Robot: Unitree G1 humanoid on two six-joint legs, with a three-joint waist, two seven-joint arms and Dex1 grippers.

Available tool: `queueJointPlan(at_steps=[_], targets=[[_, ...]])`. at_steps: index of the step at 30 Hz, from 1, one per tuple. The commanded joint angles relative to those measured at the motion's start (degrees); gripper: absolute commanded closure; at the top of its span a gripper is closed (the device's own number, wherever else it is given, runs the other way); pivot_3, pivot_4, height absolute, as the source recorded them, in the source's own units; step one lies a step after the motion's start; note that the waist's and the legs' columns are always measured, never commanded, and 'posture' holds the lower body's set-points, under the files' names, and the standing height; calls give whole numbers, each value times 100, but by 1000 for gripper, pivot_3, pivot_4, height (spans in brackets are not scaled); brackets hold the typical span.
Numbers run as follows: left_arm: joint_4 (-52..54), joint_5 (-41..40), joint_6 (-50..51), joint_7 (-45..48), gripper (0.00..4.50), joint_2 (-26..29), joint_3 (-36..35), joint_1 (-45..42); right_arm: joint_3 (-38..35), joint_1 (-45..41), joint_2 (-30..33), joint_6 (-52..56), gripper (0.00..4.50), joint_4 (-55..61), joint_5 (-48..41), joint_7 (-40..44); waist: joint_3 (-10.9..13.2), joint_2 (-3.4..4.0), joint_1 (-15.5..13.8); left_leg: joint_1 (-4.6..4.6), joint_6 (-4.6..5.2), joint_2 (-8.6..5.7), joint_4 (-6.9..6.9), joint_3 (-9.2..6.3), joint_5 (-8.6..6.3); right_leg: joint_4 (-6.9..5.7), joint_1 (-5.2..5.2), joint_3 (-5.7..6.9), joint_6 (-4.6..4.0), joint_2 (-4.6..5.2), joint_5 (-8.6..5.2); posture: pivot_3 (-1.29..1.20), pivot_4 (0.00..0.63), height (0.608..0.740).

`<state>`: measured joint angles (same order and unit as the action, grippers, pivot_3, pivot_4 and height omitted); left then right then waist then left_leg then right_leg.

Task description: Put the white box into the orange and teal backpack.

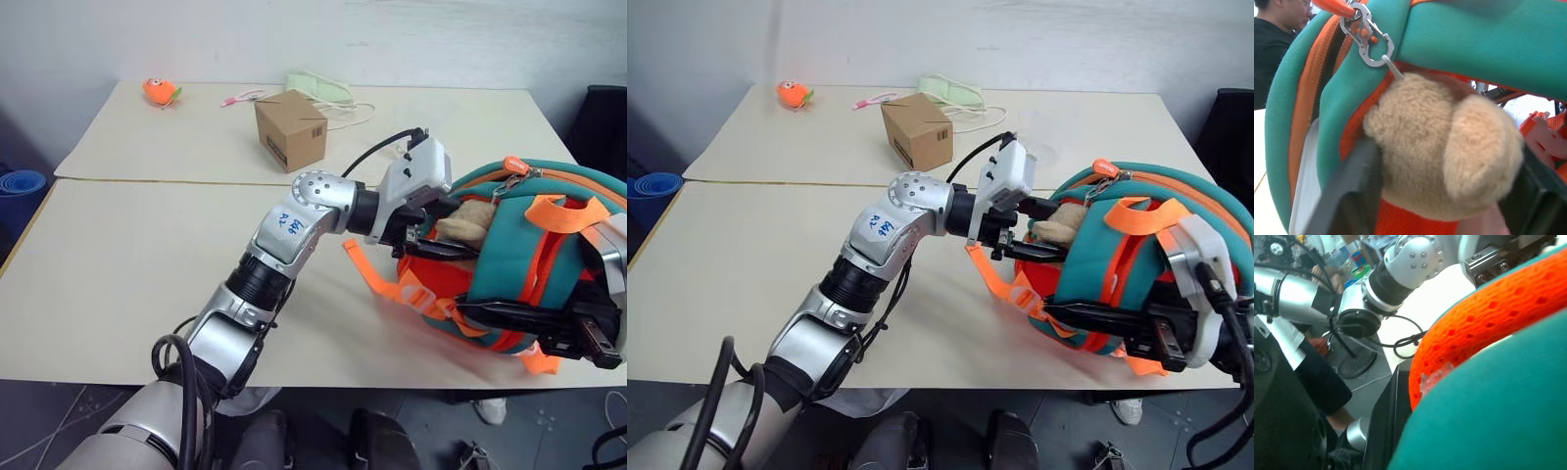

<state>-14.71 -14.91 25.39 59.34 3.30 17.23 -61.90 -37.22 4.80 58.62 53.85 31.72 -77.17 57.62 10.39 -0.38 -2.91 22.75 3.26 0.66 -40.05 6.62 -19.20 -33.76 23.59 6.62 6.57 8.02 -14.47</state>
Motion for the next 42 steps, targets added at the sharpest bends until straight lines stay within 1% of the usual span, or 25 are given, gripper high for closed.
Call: queueJointPlan(at_steps=[1,3,4,6,9,11,15,17,19,22,23,24,28,30,32,37,40,41,42], targets=[[-60,-113,-102,189,2788,353,-335,-151,-461,194,-67,-65,4500,-15,-45,42,0,0,0,0,0,0,0,0,0,0,0,0,0,0,0,0,150,740],[-381,-200,-122,363,3163,723,-628,-454,-673,381,-96,-61,4500,-154,55,116,0,0,3,0,0,0,0,0,0,-1,1,1,0,-2,0,0,150,740],[-534,-254,-130,460,3258,873,-725,-592,-759,467,-104,-57,4500,-205,78,151,0,0,18,1,0,0,-1,1,1,-4,5,6,0,-10,0,0,150,740],[-845,-345,-109,714,3317,1174,-872,-875,-920,635,-131,-66,4500,-311,145,224,0,1,24,-1,0,2,0,10,0,-7,7,3,0,-13,0,0,150,740],[-1365,-209,-500,1214,3334,1798,-969,-1145,-1137,944,-224,-141,4500,-531,418,361,-1,2,28,4,0,4,2,10,0,-12,12,5,0,-20,0,0,150,740],[-1698,192,-1203,1315,3334,2061,-727,-1032,-1195,1049,-271,-169,4500,-591,488,424,-2,5,53,2,-3,8,5,15,-2,-15,11,2,0,-28,0,0,150,740],[-2351,1359,-2991,1023,3334,2339,23,-541,-1139,1120,-339,-271,4500,-693,652,520,-3,4,39,-2,-2,6,3,20,-3,-10,6,-2,4,-27,2,0,150,740],[-2497,1708,-3586,730,3334,2210,254,-282,-1043,1074,-352,-329,4500,-745,737,539,-2,4,27,-6,0,6,2,21,-4,1,5,-5,4,-23,2,0,150,740],[-2569,1880,-3795,207,3334,1819,326,-110,-944,980,-360,-364,4500,-773,757,536,-1,2,6,-4,0,7,2,21,-6,-1,8,-9,4,-22,2,0,150,740],[-2659,2126,-3933,-556,3334,1222,373,-7,-768,798,-359,-387,4500,-821,796,497,0,0,-45,8,10,-2,-3,13,-11,-1,12,-13,5,6,3,0,150,740],[-2623,2195,-3933,-750,3334,1006,406,71,-697,731,-369,-404,4500,-831,830,483,0,0,-42,15,13,-6,-5,11,-12,0,16,-15,10,33,6,0,150,740],[-2547,2266,-3935,-873,3334,821,466,174,-620,659,-392,-440,4500,-838,878,465,0,1,-34,16,16,-10,-4,11,-12,0,15,-14,13,40,8,0,150,740],[-2339,2668,-3930,-1271,3334,401,741,538,-264,407,-510,-623,4500,-836,1146,330,-1,2,-10,15,18,-12,-3,14,-13,-7,14,6,19,35,11,0,150,740],[-2291,2863,-3843,-1508,3334,387,776,626,-115,243,-606,-695,4500,-833,1231,162,-1,2,-7,15,16,-11,-3,16,-11,-9,15,7,19,31,11,0,150,740],[-2174,2858,-3698,-1492,3334,467,707,711,-30,135,-688,-779,4500,-826,1328,38,-1,2,-3,12,18,-14,-5,17,-8,-2,15,7,19,25,11,0,150,740],[-1604,2703,-3603,-991,3334,1015,576,1142,114,98,-783,-972,4500,-922,1716,-120,-3,6,10,10,16,-12,-3,15,-9,-3,15,6,19,42,10,0,150,740],[-1116,2475,-3309,-645,3334,1193,565,1472,214,122,-792,-1086,4500,-1034,1989,-146,-8,14,55,6,13,-10,-2,18,-9,-12,13,6,19,39,11,0,150,740],[-910,2313,-3055,-517,3335,1211,509,1587,238,128,-748,-1029,4191,-1102,2046,-180,-8,14,64,6,13,-10,-2,18,-9,-14,12,6,19,39,11,0,150,740],[-645,2031,-2622,-303,3000,1227,413,1700,233,157,-693,-1025,3854,-1148,2123,-156,-8,14,87,5,14,-10,-3,18,-8,-14,10,7,19,39,11,0,150,740]])
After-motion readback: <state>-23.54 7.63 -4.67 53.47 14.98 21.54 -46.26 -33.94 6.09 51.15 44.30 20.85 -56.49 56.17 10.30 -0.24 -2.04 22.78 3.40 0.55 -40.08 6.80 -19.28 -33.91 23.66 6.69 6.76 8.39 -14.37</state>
